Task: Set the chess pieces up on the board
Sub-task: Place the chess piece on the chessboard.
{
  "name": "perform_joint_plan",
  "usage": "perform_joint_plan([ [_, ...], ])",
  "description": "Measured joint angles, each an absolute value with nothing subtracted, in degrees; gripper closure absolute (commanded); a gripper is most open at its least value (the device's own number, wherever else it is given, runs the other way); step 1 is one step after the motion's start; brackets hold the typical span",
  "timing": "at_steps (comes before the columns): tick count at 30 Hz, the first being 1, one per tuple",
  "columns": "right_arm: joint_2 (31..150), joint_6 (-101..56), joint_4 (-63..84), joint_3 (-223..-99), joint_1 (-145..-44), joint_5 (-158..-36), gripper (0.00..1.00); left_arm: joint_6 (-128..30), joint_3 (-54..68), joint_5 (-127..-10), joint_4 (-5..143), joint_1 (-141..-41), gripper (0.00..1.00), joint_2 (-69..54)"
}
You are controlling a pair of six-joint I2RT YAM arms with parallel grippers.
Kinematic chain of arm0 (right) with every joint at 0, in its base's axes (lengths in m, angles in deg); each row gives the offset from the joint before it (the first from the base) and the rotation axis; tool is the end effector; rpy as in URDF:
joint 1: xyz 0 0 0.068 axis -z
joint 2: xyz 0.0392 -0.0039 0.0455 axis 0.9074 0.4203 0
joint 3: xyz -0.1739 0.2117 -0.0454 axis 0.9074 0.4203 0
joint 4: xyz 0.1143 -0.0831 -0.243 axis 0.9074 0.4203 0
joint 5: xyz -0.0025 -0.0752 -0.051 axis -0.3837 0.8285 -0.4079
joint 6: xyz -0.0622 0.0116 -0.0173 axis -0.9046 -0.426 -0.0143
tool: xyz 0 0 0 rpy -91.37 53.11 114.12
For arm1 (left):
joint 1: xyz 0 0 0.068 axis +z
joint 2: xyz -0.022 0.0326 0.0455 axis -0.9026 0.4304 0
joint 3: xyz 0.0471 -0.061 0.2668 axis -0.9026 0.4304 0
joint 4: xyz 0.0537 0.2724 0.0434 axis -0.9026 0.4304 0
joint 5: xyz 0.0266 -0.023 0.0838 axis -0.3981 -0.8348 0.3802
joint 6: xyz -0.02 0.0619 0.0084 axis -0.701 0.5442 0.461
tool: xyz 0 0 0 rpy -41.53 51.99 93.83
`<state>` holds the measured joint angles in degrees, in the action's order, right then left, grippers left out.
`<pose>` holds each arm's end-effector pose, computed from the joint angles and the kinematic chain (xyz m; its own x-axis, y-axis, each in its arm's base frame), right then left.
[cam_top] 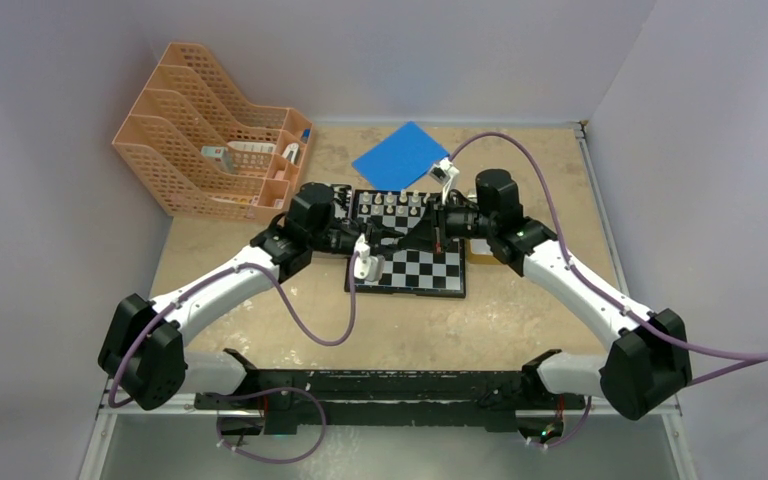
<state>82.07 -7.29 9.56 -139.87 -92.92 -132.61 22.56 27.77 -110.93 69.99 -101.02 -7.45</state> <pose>0.2630 0.1787 0.3110 -0.5900 -0.0069 -0.8074 -0.7533 0.3646 0.5474 0.2305 -0.2205 0.2798 0.6660 0.1862 -0.7223 0.7459 -0.1568 0.6473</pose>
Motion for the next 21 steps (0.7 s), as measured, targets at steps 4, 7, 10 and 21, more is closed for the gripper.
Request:
perform_joint_plan([
  [4,82.1,-7.0,9.5,-139.8,-93.0,-132.7,0.91,22.4,27.2,-110.3,70.7,-100.9,0.85,-7.4],
  [7,82.1,-6.8,9.5,-139.8,-93.0,-132.2,0.86,20.5,27.0,-109.8,70.8,-100.9,0.89,-7.4],
  [10,81.6,-5.2,8.5,-139.4,-93.0,-130.7,0.83,15.4,26.5,-108.2,70.4,-100.9,0.91,-7.4],
  [21,74.0,4.9,-2.5,-134.5,-93.0,-124.2,0.73,-12.1,26.4,-102.1,60.9,-101.0,0.98,-8.4],
])
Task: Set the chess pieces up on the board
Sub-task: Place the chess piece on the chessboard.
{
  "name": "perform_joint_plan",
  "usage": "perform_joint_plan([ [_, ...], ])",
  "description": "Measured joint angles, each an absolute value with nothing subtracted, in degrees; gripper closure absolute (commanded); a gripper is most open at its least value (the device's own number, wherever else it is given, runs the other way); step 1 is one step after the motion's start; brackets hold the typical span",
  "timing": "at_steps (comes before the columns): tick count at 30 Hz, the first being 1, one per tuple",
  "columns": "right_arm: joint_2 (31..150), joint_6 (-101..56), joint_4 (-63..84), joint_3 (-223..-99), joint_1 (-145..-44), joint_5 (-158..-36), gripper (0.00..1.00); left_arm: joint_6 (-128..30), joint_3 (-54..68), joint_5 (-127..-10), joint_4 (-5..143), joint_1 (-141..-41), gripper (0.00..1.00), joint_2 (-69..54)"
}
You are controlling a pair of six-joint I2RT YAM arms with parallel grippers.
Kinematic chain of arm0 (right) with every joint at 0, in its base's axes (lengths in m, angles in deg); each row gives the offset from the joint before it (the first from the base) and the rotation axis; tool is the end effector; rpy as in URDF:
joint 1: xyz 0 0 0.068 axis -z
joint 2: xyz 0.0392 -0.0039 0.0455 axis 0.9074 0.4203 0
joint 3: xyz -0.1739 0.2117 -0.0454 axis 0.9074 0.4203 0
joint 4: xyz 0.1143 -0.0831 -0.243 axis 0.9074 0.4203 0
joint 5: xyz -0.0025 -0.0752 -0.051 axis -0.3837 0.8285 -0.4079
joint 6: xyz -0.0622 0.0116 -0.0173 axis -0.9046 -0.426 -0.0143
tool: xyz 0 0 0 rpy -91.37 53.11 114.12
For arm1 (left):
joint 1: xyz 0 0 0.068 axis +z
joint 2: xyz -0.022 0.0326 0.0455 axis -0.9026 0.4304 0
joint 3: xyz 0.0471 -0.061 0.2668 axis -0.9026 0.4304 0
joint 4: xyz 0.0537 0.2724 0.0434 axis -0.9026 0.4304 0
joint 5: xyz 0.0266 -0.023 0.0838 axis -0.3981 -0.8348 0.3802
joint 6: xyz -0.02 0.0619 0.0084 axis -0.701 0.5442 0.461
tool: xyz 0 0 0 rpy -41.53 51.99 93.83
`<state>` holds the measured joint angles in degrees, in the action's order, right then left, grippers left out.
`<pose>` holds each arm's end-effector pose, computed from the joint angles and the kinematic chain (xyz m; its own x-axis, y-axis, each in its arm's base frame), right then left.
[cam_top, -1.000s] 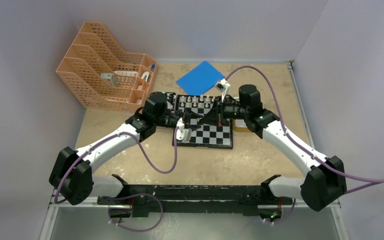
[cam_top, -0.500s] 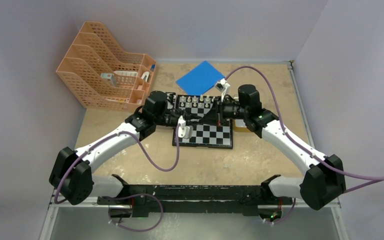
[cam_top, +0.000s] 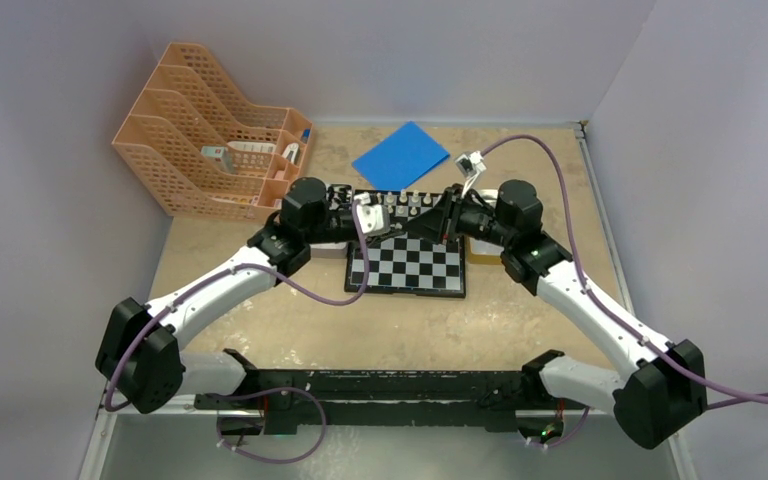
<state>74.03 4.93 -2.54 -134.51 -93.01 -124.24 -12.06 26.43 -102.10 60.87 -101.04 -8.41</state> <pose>0.2440 0.1626 0.3378 -0.5347 0.2342 -0.8119 -0.7133 0.3900 0.5823 0.2413 -0.2217 0.3085 0.2708 0.1928 -0.9431 0.9442 0.1375 0.2993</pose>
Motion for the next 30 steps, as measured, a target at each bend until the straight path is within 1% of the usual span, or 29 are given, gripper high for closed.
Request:
perform_joint_plan([
  [3,73.3,6.7,-4.4,-133.3,-93.0,-122.9,0.7,-17.1,26.4,-100.8,59.5,-101.1,0.98,-8.6],
  [8,73.2,8.9,-6.1,-132.1,-93.0,-121.3,0.71,-24.6,26.4,-99.3,57.7,-101.1,0.98,-8.7],
  [11,72.8,10.0,-7.4,-131.7,-93.0,-120.8,0.75,-27.3,26.4,-98.7,56.9,-101.1,0.99,-8.8],
  [15,72.5,11.3,-9.0,-131.5,-93.0,-120.3,0.78,-29.5,26.8,-98.2,55.2,-101.1,0.99,-9.1],
  [20,72.6,13.0,-10.9,-130.8,-93.0,-120.1,0.89,-30.8,27.6,-98.2,53.7,-101.1,0.99,-9.3],
  [22,72.7,13.8,-11.8,-130.4,-93.0,-120.1,0.92,-31.3,27.9,-98.1,52.8,-101.1,0.98,-9.3],
  [24,72.7,14.4,-12.2,-130.2,-93.0,-120.1,0.93,-31.7,28.1,-98.1,52.3,-101.1,0.95,-9.3],
  [25,72.7,14.7,-12.4,-130.1,-93.0,-120.1,0.93,-31.8,28.2,-98.1,52.2,-101.1,0.91,-9.3],
  [30,72.8,15.3,-12.8,-130.1,-93.0,-119.6,0.93,-32.2,28.4,-97.3,52.0,-101.1,0.67,-9.6],
])
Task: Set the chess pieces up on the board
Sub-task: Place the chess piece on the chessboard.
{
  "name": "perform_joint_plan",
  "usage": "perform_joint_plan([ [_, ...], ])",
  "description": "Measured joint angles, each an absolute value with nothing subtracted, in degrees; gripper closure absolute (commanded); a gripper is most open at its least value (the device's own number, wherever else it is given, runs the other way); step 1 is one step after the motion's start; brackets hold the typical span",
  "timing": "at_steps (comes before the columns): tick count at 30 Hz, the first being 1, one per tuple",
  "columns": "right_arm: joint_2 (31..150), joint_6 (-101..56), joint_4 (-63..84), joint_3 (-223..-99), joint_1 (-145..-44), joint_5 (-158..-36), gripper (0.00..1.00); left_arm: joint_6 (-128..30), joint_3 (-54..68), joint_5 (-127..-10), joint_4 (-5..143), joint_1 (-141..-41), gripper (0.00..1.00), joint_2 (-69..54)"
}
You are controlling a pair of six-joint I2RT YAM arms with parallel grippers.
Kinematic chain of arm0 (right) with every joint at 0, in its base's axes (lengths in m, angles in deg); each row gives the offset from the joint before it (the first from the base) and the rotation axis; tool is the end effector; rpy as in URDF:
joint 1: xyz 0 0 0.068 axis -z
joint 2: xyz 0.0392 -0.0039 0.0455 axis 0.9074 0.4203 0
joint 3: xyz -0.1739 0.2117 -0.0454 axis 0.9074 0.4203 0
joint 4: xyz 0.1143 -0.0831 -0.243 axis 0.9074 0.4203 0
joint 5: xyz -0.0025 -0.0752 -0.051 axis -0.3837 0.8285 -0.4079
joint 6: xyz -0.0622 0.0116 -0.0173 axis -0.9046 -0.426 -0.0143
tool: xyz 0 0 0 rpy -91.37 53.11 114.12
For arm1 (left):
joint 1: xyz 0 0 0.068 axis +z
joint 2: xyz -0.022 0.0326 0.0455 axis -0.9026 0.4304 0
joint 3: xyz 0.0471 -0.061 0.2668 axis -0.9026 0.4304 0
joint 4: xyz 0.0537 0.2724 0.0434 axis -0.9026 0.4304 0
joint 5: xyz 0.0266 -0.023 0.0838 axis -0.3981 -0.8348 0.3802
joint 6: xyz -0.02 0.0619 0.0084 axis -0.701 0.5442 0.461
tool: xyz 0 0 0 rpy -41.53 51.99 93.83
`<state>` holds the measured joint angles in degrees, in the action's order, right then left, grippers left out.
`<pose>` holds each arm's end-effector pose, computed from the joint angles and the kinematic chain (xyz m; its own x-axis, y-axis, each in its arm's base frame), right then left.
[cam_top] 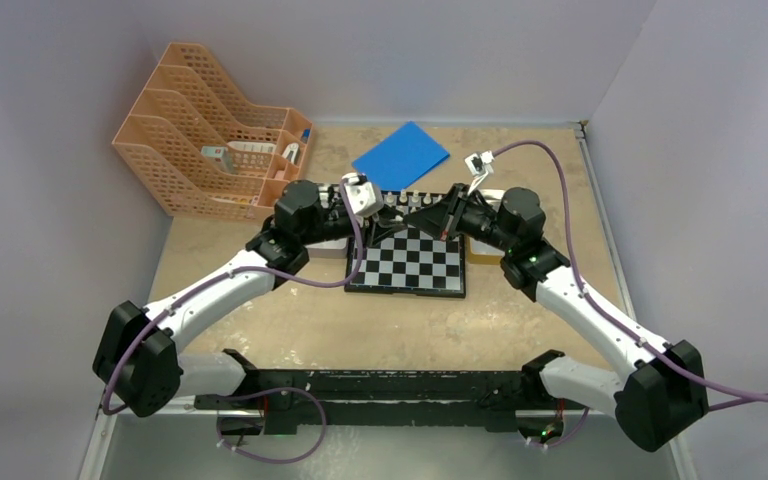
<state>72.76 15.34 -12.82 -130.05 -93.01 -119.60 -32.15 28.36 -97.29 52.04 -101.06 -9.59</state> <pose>0.2417 0.1575 0.3345 -0.5486 0.3917 -0.7386 -0.6527 0.3515 0.6712 0.2422 -0.2185 0.3189 0.0410 0.0575 -0.9975 0.9594 0.2765 0.0554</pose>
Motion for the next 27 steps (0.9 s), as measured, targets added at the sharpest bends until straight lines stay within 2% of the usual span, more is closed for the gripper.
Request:
perform_joint_plan([
  [4,73.1,13.6,-9.2,-131.3,-93.0,-115.4,0.93,-32.1,28.7,-96.4,53.8,-101.1,0.5,-10.4],
  [8,76.8,9.3,-2.3,-136.3,-93.2,-108.2,0.93,-31.6,29.6,-95.6,58.6,-101.0,0.28,-12.5],
  [12,82.0,4.0,4.8,-143.3,-93.2,-98.0,0.93,-30.9,30.0,-94.6,65.1,-101.0,0.13,-16.2],
  [19,97.5,-4.7,15.4,-157.4,-93.2,-82.4,0.94,-28.1,32.3,-92.8,77.3,-101.1,0.1,-28.7],
  [27,113.7,-9.5,25.4,-167.4,-93.2,-75.0,0.93,-23.5,39.0,-89.9,83.0,-101.1,0.1,-41.4],
])
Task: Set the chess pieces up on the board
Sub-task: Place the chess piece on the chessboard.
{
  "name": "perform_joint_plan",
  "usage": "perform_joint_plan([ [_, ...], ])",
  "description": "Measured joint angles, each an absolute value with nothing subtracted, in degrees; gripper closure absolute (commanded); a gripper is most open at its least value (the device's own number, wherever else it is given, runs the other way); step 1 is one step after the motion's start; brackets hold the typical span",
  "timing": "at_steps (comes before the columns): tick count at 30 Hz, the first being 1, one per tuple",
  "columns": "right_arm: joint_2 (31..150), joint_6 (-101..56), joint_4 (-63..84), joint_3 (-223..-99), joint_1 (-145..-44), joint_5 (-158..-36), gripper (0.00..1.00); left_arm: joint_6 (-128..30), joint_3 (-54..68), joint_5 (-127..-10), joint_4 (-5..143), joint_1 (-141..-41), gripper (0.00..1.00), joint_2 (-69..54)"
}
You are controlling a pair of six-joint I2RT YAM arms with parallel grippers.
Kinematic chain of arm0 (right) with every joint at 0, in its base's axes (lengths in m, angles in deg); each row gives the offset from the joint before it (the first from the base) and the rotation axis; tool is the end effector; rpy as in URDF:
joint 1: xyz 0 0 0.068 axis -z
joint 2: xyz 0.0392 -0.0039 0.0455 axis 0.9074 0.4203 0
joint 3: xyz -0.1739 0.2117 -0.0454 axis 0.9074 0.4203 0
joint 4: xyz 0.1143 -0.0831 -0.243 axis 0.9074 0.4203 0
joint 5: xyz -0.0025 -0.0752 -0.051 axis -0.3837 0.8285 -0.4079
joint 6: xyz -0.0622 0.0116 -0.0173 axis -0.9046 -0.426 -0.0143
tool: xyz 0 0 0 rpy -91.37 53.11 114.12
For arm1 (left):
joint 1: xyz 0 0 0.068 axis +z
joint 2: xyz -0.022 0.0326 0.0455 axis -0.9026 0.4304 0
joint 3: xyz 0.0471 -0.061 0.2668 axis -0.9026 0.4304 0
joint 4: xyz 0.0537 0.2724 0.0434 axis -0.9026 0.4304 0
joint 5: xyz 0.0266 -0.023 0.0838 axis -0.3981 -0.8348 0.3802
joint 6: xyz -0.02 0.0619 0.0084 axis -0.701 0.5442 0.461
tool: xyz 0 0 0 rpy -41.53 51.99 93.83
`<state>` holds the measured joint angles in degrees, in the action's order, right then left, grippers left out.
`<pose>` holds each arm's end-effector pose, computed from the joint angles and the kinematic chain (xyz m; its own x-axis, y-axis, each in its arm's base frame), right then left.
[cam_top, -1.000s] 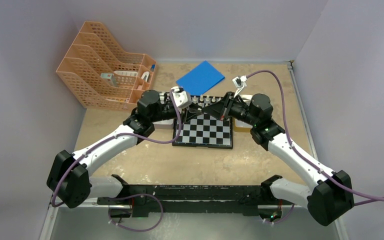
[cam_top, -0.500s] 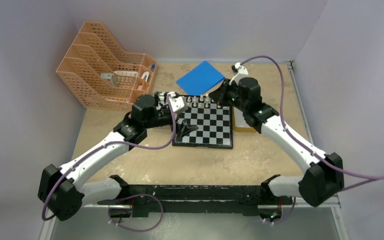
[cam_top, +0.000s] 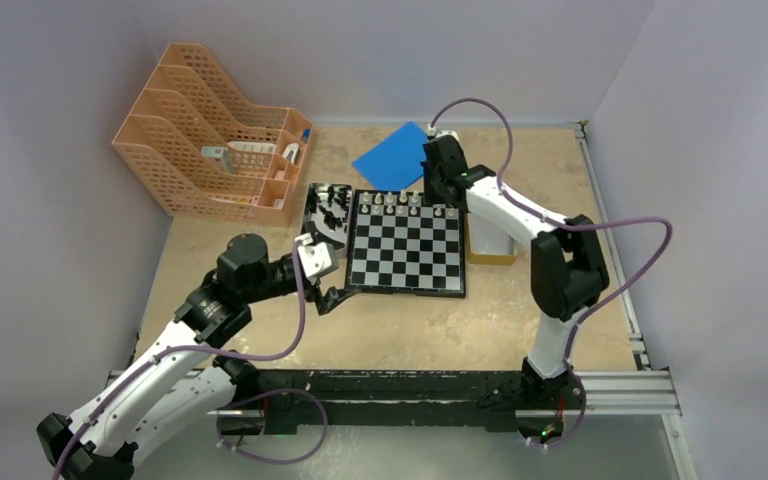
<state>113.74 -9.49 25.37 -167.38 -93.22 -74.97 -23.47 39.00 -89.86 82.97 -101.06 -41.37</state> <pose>0.4049 0.2018 0.2541 -0.6037 0.0459 -0.7959 -0.0889 0.9882 0.1244 0.1455 -0.1398 0.3186 0.0407 0.2270 -0.9730 0.9224 0.3658 0.1239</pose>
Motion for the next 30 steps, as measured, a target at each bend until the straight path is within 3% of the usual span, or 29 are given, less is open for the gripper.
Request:
perform_joint_plan([
  [8,120.9,-11.0,29.6,-171.7,-93.2,-73.3,0.91,-21.1,41.2,-87.8,84.8,-101.1,0.1,-44.0],
  [30,126.7,-11.5,30.9,-175.4,-93.2,-73.6,0.87,-20.1,41.2,-87.7,85.9,-101.1,0.1,-44.7],
])
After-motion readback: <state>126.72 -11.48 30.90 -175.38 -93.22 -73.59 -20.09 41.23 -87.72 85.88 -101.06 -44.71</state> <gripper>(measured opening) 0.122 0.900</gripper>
